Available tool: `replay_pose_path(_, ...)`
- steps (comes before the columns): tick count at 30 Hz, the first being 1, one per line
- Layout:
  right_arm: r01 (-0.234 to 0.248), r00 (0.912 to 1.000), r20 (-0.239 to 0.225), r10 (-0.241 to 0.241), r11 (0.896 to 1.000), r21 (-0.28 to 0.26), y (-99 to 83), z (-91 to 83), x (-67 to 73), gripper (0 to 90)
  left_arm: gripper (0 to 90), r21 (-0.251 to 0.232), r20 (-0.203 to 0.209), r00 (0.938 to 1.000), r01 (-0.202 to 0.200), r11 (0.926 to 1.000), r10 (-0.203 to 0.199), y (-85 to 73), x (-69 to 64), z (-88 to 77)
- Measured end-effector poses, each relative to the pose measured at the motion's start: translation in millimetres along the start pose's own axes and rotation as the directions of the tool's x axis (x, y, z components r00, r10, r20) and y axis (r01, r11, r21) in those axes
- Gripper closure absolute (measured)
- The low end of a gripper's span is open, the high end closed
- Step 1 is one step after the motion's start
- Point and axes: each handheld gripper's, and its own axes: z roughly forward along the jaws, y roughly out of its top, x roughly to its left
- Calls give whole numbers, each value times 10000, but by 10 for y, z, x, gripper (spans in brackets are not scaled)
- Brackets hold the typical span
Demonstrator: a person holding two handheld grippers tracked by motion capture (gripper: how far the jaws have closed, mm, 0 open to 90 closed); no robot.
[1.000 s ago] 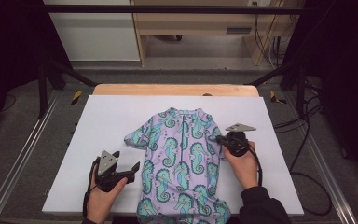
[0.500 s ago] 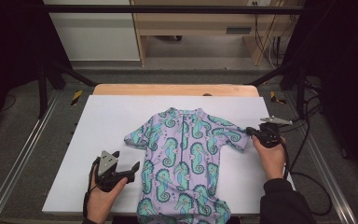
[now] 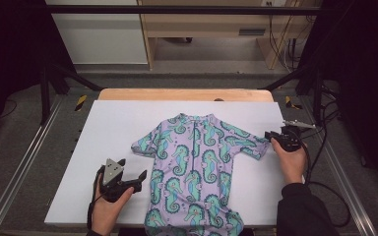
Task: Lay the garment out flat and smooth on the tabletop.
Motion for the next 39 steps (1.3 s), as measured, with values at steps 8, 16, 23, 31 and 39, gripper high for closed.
replay_pose_path(8,625,9976,-268,-641,9964,-580,-178,-270,204,533,118,-71,-98,9999,-50,10000,49,4,-6,-4)
replay_pose_path(16,972,9926,-653,-1027,9918,-830,-357,-384,406,438,117,-91,-115,9999,-67,9999,66,3,-4,-9)
replay_pose_path(23,1361,9871,-676,-1453,9828,-1247,-475,-497,580,263,114,-147,-98,9999,-64,9999,62,6,2,-18)
replay_pose_path(31,1422,9837,-752,-1631,9631,-2285,-661,-792,701,153,110,-142,-97,9999,-80,9999,78,7,-2,-16)
replay_pose_path(39,1561,9738,-1161,-1954,9462,-2836,-901,-961,783,134,119,-272,-354,9993,-131,9995,122,23,23,-38)
